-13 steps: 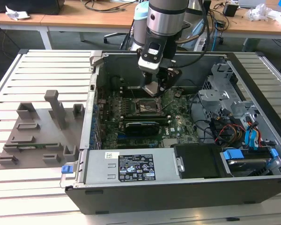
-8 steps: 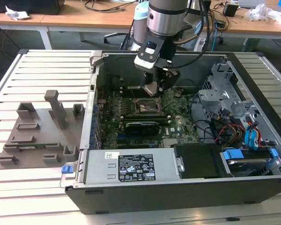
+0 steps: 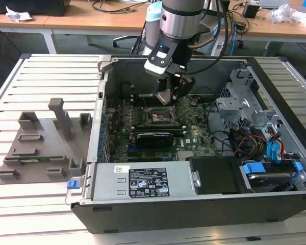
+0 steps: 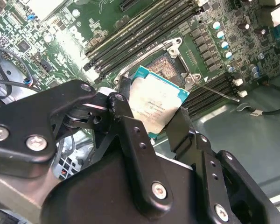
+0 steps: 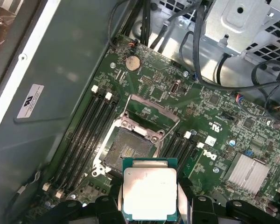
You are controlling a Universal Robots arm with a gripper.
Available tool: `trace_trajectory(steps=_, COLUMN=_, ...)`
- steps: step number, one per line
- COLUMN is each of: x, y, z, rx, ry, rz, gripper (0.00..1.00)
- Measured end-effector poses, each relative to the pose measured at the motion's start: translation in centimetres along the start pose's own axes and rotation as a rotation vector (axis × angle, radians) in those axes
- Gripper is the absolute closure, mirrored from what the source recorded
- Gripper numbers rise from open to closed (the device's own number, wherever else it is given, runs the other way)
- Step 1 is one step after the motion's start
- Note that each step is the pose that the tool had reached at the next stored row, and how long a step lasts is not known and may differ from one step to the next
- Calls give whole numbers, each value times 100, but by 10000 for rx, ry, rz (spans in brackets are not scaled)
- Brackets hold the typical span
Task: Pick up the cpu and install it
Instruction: 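Place the cpu into insertion slot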
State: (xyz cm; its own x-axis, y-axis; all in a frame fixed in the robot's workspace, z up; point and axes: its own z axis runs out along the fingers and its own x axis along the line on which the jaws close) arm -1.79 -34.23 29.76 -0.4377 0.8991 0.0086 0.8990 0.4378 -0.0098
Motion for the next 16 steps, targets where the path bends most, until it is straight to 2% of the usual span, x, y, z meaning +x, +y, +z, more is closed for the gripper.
trace_trajectory(steps=2, x=0, y=0, z=1, rx=-3, ry=3, rz=279, gripper=45)
trace_trajectory(steps=16, x=0, y=0, z=2, rx=2, ry=-16, rz=1241, gripper=45)
